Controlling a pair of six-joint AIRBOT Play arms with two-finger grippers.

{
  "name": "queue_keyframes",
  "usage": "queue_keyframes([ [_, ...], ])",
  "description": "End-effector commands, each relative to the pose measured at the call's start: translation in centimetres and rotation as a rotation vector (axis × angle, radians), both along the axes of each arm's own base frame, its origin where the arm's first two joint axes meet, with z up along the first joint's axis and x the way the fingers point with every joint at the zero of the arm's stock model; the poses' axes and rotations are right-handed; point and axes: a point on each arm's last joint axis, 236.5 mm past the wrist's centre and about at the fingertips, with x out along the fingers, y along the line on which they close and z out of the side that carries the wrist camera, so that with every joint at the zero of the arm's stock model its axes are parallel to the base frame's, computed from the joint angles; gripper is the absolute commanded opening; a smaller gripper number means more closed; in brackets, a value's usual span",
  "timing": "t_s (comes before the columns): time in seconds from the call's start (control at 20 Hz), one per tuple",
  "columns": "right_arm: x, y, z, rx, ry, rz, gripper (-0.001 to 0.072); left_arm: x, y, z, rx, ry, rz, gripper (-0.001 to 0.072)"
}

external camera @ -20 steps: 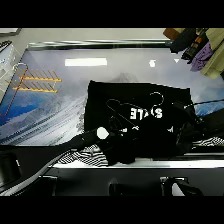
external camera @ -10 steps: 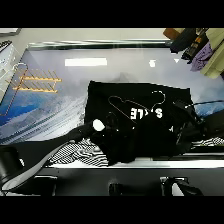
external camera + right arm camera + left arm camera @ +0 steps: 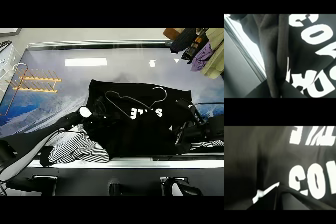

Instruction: Fold the clothes and pants, and hang the long-sleeved shirts on hangers.

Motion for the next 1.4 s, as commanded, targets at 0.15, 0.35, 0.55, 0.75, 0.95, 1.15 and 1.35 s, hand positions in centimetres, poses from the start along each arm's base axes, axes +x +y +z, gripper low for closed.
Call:
queue_keyframes([
  [0.15,-0.1,0.4,0.3,0.020,0.003,-0.006,0.0034,5.1,0.9,2.3,-0.002,-0.117,0.047,0.0019],
  [0.35,0.2,0.2,0.3,0.011,-0.008,-0.016,0.0034,7.5,2.0,3.0,-0.011,-0.130,0.088,0.0019],
  [0.55,2.7,-0.8,0.0,-0.026,-0.082,-0.093,0.0034,9.0,4.5,3.3,-0.015,-0.111,0.120,0.0018],
  [0.75,3.6,-1.0,-0.3,-0.025,-0.093,-0.113,0.0034,8.9,4.9,3.3,-0.014,-0.104,0.105,0.0020],
  [0.95,3.8,-0.5,-0.2,0.005,-0.085,-0.112,0.0034,6.8,3.4,3.4,-0.038,-0.054,0.049,0.0373],
  [1.15,3.2,-0.4,-0.3,0.007,-0.061,-0.096,0.0034,5.5,3.0,3.9,-0.041,-0.060,-0.024,0.0423],
  [1.35,3.1,-0.4,-0.3,0.008,-0.058,-0.094,0.0034,6.1,2.4,6.9,-0.071,-0.146,-0.053,0.0597],
])
